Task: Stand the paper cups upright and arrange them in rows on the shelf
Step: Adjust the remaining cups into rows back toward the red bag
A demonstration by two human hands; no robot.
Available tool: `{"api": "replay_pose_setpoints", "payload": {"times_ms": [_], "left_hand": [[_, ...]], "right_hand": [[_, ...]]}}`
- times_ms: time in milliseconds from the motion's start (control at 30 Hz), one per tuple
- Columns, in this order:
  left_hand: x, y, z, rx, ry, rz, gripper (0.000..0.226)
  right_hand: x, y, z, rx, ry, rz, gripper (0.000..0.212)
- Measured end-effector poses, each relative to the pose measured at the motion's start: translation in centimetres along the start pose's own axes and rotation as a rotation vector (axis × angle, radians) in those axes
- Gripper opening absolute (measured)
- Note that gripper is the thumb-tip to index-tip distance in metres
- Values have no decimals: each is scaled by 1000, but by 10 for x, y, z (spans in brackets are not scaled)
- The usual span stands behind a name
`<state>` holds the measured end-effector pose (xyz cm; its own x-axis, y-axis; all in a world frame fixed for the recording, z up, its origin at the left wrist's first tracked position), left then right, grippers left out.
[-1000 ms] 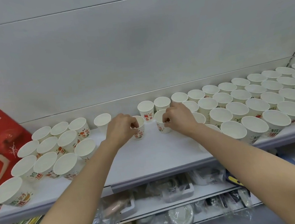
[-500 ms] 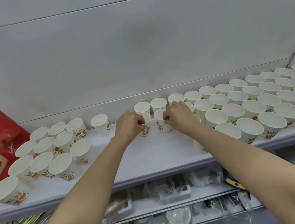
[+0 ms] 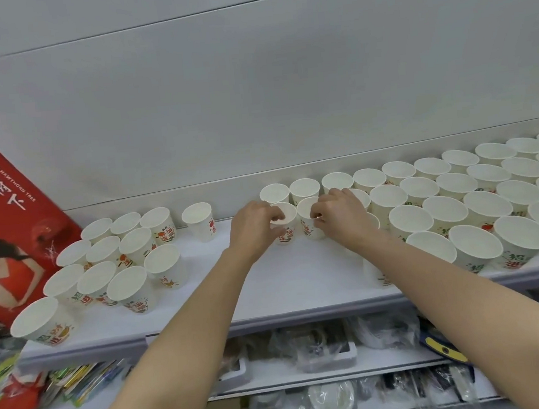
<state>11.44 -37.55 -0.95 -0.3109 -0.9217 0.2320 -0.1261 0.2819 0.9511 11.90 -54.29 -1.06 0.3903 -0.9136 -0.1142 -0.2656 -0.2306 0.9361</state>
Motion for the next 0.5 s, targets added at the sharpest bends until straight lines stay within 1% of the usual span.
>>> {"api": "replay_pose_setpoints", "payload": {"times_ms": [67, 100, 233, 333, 400, 467, 500], "left_hand": [[-7, 7, 14, 60, 18, 45, 33], [-12, 12, 22, 83, 31, 54, 33], [-46, 33, 69, 150, 128, -2, 19], [-92, 60, 115, 261, 283, -50, 13], [-128, 79, 148, 325, 387, -76, 13], [-158, 93, 175, 340, 428, -68, 20], [-174, 97, 187, 309, 438, -76, 25]], "right_hand": [[-2, 3, 0, 59, 19, -33, 16], [-5, 7, 1, 97, 28, -50, 19], [-34, 15, 6, 204, 99, -88, 14], [-71, 10, 12, 240, 169, -115, 14], [-101, 2, 14, 237, 199, -145, 14], [-132, -7, 13, 222, 239, -176, 13], [-151, -13, 11, 214, 258, -190, 13]]}}
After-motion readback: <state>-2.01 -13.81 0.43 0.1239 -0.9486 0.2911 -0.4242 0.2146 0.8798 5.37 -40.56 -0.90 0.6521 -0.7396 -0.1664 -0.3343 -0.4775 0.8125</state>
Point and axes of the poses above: each hand's wrist, its own z-axis away from the middle knuckle, its own y-axis out of the back of the hand, x = y × z, the point moved 6 cm from there along -z, towards the middle knuckle, and after that the axes turned 5 degrees about -x, right-handed, at the moved point
